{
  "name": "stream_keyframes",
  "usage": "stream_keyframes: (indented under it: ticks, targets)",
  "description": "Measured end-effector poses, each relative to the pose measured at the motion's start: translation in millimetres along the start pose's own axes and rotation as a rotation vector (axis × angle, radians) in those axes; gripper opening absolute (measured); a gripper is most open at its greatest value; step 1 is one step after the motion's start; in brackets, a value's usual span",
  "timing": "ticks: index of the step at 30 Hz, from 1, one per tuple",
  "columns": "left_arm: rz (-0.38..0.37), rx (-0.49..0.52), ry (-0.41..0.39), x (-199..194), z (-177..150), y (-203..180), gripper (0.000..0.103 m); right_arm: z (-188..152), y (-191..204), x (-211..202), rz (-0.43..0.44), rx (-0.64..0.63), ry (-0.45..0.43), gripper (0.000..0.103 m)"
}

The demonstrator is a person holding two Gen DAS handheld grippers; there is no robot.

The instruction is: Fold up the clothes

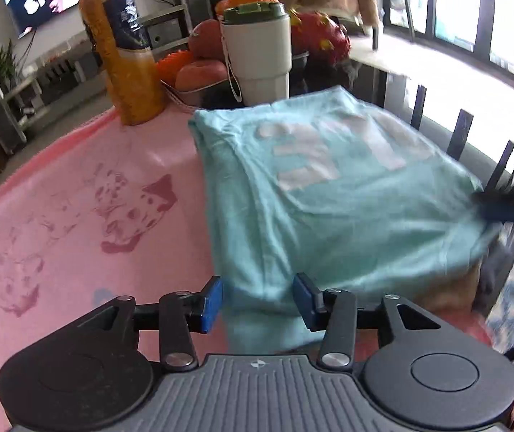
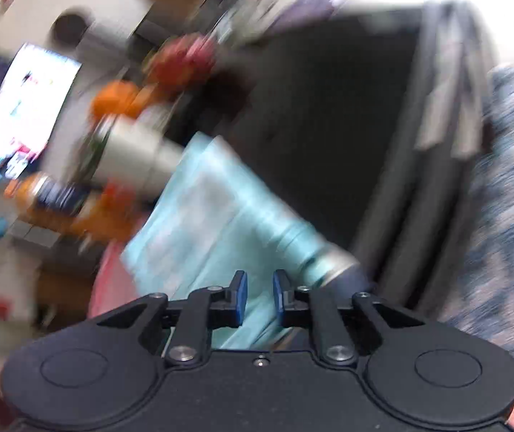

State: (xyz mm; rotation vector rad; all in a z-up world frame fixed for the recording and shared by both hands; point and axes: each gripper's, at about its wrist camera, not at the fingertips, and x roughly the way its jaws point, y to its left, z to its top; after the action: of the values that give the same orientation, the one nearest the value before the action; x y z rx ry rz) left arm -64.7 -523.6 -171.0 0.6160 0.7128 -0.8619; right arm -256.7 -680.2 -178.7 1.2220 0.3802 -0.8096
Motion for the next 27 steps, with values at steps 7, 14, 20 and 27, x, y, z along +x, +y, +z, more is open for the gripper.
stream_keyframes:
  ticks: [7,14,20,27]
  targets:
    - [-0.04,-0.087,0.111,-20.6,-16.0,24.0,0.05,-9.0,21.4,-25.1,0.077,-0.094,-0.135,0.029]
    - [0.002,-0.155,0.108,-61.2,-5.2,51.2,0.07,-29.0,63.1,-49.7,0.22,-0.193,-0.174,0.051]
    - [0.009,-0.211,0.029,-120.0,0.8,73.5,0.087,-63.2,119.2,-97.9,0.252,-0.343,-0.104,0.07]
    - [-0.08,-0.247,-0.051,-186.6,-13.8,82.2,0.097,-78.3,163.5,-197.9,0.224,-0.516,-0.155,0.1]
